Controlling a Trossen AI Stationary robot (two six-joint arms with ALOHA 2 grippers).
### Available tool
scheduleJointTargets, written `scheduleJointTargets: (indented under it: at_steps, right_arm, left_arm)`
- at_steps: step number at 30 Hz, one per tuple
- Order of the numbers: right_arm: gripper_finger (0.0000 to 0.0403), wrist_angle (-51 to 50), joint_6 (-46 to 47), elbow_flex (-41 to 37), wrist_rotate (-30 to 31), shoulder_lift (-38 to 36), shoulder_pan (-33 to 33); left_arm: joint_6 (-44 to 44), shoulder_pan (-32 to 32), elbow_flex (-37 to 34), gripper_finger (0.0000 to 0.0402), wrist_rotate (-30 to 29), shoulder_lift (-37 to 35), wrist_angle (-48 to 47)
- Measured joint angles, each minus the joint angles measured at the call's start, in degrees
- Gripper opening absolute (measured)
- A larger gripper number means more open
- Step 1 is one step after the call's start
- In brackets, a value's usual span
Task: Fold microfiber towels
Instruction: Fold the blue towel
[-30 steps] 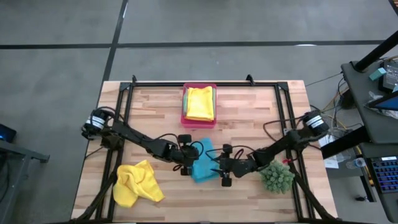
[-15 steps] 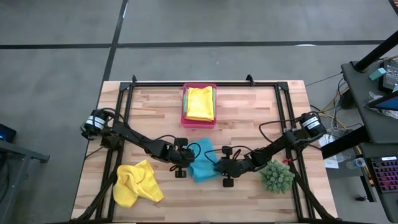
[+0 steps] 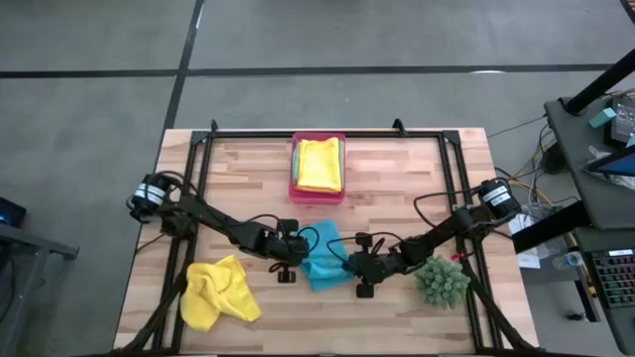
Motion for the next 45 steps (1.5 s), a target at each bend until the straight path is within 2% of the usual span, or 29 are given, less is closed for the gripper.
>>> scheduleJointTargets:
  at_steps: [6, 12, 18, 24, 29, 40, 45]
  right_arm:
    - [0.004, -0.01, -1.89, 1.23, 0.0, 0.0, 0.0]
    - [0.0089, -0.83, -3.39, 2.63, 0.18, -0.39, 0.0]
    - [0.0136, -4.37, -3.2, 3.47, 0.41, -2.83, 0.0]
    - [0.0153, -5.44, -3.18, 3.4, 0.44, -5.35, 0.0]
    - [0.0134, -4.85, -4.44, 3.34, 0.45, -5.4, -1.29]
    - [0.0036, 0.57, -8.97, 3.57, 0.02, -0.55, -9.03]
    - [0.0011, 1.56, -10.23, 3.64, -0.18, 0.57, -10.29]
  left_arm:
    - [-0.08, -0.65, 0.01, 0.0077, 1.89, -4.5, -2.79]
    - [-0.69, -1.57, 0.11, 0.0077, 2.05, -7.57, 0.08]
    - [-2.98, -2.86, -0.21, 0.0077, 1.99, -5.34, 8.47]
    - [-2.97, -3.76, -0.31, 0.0077, 3.17, -0.1, 14.57]
    - [-3.71, -5.22, -0.13, 0.0077, 6.8, 2.51, 18.4]
    - [-10.48, -6.91, -0.31, 0.0077, 6.88, 4.03, 19.81]
    - [-11.91, -7.06, -0.26, 0.0077, 6.87, 6.23, 22.14]
